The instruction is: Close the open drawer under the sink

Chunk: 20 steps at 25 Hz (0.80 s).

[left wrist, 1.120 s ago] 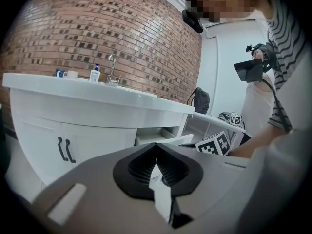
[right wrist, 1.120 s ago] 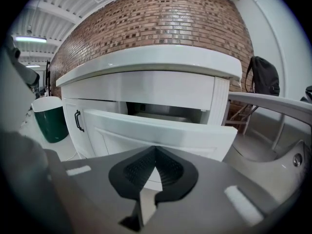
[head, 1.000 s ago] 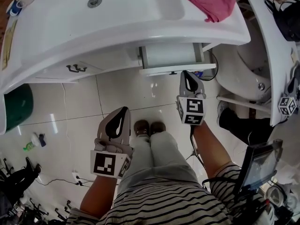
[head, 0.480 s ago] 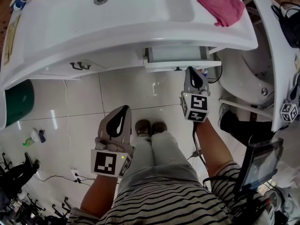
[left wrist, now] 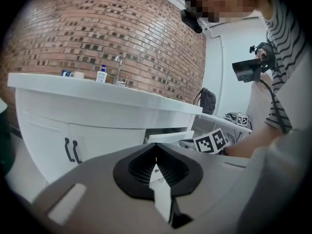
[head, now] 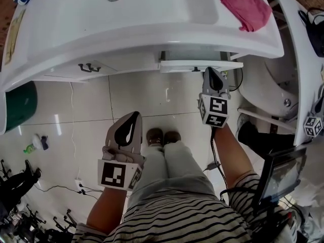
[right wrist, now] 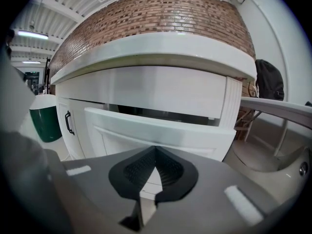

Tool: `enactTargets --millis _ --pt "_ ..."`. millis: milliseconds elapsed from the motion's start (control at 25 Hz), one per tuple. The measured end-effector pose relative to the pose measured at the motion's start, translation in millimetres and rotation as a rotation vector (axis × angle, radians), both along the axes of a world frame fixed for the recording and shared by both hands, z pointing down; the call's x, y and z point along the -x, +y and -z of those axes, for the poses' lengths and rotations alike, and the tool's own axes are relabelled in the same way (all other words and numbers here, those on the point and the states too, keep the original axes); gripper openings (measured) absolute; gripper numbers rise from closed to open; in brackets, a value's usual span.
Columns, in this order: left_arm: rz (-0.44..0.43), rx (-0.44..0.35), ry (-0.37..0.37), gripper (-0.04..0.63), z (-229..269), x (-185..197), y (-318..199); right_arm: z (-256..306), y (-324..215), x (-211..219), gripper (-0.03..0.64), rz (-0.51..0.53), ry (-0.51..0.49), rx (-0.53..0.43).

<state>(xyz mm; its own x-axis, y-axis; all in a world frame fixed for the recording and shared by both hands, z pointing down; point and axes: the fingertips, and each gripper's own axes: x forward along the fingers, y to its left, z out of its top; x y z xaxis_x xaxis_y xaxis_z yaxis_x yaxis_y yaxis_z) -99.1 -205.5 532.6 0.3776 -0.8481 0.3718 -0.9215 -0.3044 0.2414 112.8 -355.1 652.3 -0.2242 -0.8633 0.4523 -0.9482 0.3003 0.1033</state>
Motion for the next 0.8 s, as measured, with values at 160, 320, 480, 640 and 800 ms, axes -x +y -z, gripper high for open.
enactTargets --millis 160,320,480,640,800 --pt "0.004 0.000 -0.004 0.017 -1 4 -3 0 -8 1 0.002 -0.011 -0.007 -0.012" --pt "0.017 0.004 -0.006 0.017 -3 11 -5 0 -17 3 0.002 -0.011 0.002 -0.015" --pt "0.024 0.006 -0.005 0.017 -4 16 -3 0 -24 4 0.002 -0.011 0.010 -0.013" --pt "0.030 0.007 -0.008 0.018 -5 19 -2 -1 -29 4 0.002 -0.018 0.018 -0.017" --pt "0.036 0.006 -0.010 0.017 -5 23 -2 -1 -35 6 0.002 -0.020 0.015 -0.022"
